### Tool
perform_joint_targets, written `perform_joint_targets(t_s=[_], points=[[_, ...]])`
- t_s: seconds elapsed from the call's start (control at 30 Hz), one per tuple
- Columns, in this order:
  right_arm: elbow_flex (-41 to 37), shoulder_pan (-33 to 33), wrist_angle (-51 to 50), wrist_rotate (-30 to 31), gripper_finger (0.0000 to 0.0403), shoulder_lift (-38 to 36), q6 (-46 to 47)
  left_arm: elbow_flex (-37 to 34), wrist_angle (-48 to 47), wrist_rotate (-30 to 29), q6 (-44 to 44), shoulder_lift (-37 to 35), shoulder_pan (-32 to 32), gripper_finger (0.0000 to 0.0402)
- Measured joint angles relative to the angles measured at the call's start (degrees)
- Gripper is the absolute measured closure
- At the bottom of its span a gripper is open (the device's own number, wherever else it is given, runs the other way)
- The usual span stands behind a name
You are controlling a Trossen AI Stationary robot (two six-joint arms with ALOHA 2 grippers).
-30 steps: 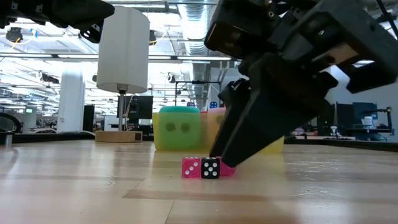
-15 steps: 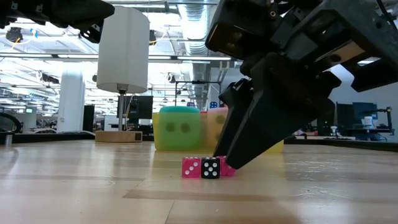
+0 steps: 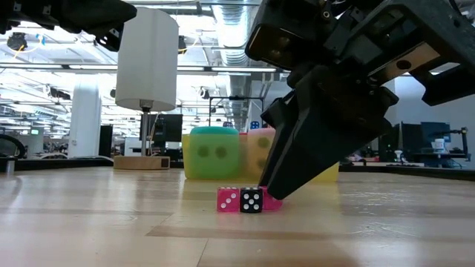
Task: Pick & Place Dice
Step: Put the right small pink dice into the yellow bin
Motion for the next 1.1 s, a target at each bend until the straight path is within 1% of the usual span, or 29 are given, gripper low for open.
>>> perform_joint_targets(t_s=[0.17, 0.33, 0.5, 0.73, 0.83, 0.97, 1.1], points=[[0.02, 0.0, 0.01, 0.0, 0.0336, -0.02, 0.02, 0.0, 0.0, 0.0, -0.01, 0.01, -0.01, 0.0402], [0.02, 0.0, 0.02, 0.0, 0.0337, -0.02, 0.52, 0.0, 0.0, 0.02, -0.02, 0.0, 0.0, 0.0402], [0.02, 0.05, 0.01, -0.02, 0.0313, -0.02, 0.69, 0.0, 0.0, 0.01, -0.01, 0.01, -0.01, 0.0402], [0.02, 0.2, 0.04, -0.04, 0.0249, -0.02, 1.97, 0.0, 0.0, 0.02, -0.02, 0.01, -0.02, 0.0402], [0.02, 0.17, 0.04, -0.02, 0.0229, -0.02, 1.97, 0.0, 0.0, 0.01, -0.02, 0.0, -0.02, 0.0402], [0.02, 0.17, 0.04, 0.02, 0.0224, -0.02, 1.95, 0.0, 0.0, 0.0, 0.0, 0.0, -0.02, 0.0402], [0.02, 0.17, 0.07, 0.11, 0.0234, -0.02, 1.68, 0.0, 0.02, 0.0, -0.02, 0.01, 0.0, 0.0402]])
